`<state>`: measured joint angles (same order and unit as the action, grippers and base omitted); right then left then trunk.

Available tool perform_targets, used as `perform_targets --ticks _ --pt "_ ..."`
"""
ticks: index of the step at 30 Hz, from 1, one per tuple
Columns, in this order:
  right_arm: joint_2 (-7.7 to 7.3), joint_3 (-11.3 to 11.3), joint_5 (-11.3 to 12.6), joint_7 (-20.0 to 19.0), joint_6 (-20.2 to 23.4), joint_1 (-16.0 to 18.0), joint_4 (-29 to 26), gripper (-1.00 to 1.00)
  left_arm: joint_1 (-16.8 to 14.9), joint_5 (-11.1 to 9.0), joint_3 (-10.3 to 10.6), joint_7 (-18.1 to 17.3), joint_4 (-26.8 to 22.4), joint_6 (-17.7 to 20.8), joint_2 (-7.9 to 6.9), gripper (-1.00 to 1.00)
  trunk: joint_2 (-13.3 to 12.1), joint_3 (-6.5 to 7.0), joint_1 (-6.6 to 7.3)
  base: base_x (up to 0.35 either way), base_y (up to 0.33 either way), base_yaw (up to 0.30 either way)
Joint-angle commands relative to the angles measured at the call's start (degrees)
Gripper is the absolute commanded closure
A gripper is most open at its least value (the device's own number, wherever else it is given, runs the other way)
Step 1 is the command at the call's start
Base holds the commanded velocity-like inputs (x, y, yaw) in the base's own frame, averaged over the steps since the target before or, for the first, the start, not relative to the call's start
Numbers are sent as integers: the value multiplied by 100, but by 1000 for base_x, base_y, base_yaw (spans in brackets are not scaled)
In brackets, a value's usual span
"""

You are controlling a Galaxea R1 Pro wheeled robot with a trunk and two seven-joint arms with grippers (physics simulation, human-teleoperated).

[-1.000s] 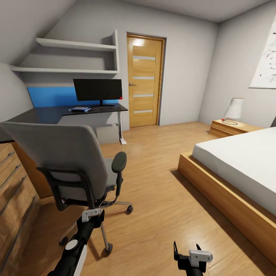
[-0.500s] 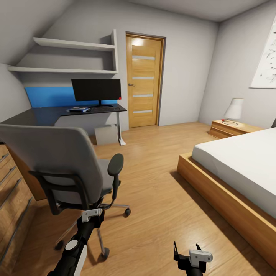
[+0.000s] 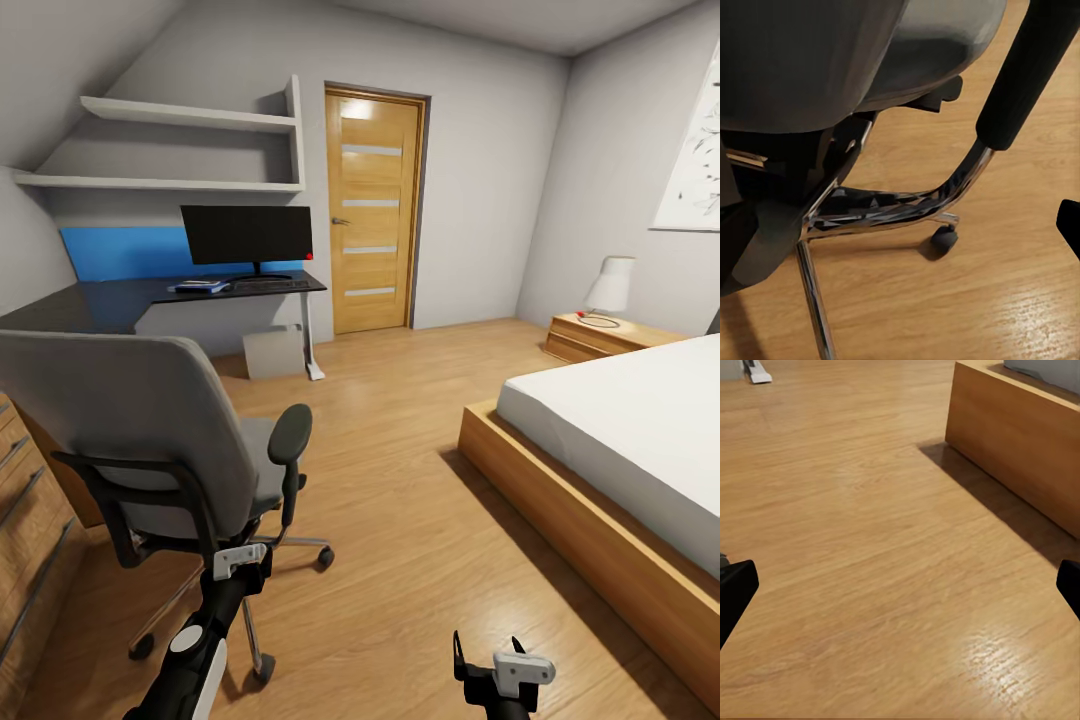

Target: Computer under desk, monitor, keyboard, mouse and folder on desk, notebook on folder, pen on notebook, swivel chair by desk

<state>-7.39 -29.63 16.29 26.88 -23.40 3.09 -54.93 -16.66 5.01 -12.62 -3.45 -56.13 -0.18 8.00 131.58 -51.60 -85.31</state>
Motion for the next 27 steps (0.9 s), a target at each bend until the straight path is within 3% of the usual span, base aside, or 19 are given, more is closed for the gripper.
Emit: perform_targets --ticks 1,19,27 --pt "-9 -34 54 28 -35 7 6 -100 -4 53 -29 -35 -4 -3 9 -100 2 -5 1 4 -6 0" --pt "-9 -34 50 23 -35 7 54 -100 -4 53 -30 -41 -4 -3 9 -100 2 -5 1 -1 -23 0" --pt "-9 -34 50 21 -33 7 60 -100 -4 45 -30 -41 -4 0 9 -100 2 -5 1 -185 23 0"
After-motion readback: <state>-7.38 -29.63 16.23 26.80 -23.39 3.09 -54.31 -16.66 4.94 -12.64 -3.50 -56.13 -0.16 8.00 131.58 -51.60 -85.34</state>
